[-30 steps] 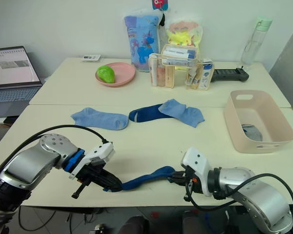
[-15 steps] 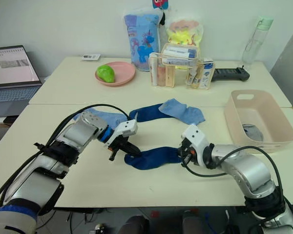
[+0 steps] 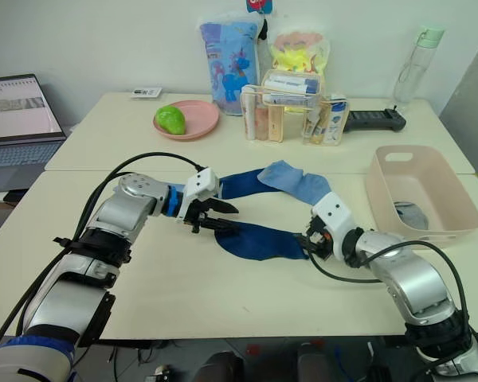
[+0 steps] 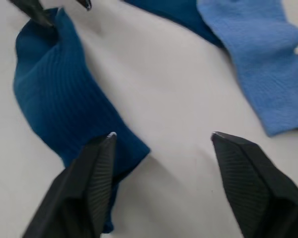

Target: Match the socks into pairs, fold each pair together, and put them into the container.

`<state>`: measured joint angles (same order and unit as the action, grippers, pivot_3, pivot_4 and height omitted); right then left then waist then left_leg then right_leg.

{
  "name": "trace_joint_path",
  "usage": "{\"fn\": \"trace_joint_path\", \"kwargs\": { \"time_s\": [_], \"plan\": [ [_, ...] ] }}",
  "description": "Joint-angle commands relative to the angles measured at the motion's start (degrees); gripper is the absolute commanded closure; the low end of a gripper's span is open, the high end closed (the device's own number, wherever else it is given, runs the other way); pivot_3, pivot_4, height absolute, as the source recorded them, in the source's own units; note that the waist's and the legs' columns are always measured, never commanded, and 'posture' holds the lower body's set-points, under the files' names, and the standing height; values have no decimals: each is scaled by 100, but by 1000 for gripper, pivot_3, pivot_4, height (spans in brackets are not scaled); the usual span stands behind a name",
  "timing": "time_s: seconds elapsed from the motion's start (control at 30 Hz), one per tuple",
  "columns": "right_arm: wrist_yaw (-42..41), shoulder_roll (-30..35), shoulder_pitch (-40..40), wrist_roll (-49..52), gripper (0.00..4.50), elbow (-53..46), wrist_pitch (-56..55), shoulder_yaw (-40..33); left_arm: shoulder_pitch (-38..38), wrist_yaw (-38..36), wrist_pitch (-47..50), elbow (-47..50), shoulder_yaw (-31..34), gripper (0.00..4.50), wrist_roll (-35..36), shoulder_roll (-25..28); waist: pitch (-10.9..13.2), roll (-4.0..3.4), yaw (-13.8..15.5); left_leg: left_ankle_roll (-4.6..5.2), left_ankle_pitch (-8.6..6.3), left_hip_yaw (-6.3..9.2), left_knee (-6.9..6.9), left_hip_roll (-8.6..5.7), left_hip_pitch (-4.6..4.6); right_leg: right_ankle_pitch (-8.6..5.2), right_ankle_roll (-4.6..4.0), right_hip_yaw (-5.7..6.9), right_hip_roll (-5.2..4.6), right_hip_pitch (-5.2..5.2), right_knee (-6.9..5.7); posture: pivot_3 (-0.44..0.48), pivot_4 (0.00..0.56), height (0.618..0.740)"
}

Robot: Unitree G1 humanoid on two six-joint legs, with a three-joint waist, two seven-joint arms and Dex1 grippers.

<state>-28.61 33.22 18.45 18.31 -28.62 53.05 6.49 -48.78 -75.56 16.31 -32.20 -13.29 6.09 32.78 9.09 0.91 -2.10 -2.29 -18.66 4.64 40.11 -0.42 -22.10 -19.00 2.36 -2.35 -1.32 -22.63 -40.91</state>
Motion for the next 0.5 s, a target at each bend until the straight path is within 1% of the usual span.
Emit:
{"fn": "trace_joint_path", "kwargs": {
  "time_s": [0.03,0.1,0.13,0.23,0.3,0.37,0.5],
  "plan": [
    [110,-130,-178,166,0,-495,-157,-457,97,350,493,443,704,936,442,188,0,0,0,0,0,1,0,1,-3,0,0,1,0,-3,0,0,150,703],
    [172,-244,-372,257,0,-669,-142,-593,323,462,801,789,978,268,703,190,-1,0,6,0,0,2,-1,1,-4,0,0,3,0,-3,0,0,150,703],
    [198,-280,-438,275,0,-722,-133,-634,413,502,917,936,1055,21,783,187,-1,0,11,0,0,2,-1,1,-4,0,0,2,0,-2,1,0,150,703],
    [302,-602,-997,484,0,-946,-45,-701,957,565,1473,1569,1121,21,1011,255,-4,0,15,-1,1,3,0,0,-4,0,0,0,-1,1,3,0,150,703],
    [424,-744,-1252,410,0,-937,-120,-587,1179,687,1617,1724,1050,21,983,257,-4,0,17,-2,1,4,-1,1,-3,0,0,-2,-1,2,2,0,150,703],
    [489,-822,-1358,334,0,-906,-189,-462,1262,895,1637,1717,1016,21,921,174,-3,0,19,0,0,0,0,-1,-3,0,0,-1,-1,-1,-5,0,150,703],
    [571,-932,-1461,249,0,-761,-271,-262,1359,1378,1199,1468,796,21,572,-57,-4,0,23,1,-1,2,4,-2,7,0,0,1,0,9,-6,0,150,703]
  ]
}}
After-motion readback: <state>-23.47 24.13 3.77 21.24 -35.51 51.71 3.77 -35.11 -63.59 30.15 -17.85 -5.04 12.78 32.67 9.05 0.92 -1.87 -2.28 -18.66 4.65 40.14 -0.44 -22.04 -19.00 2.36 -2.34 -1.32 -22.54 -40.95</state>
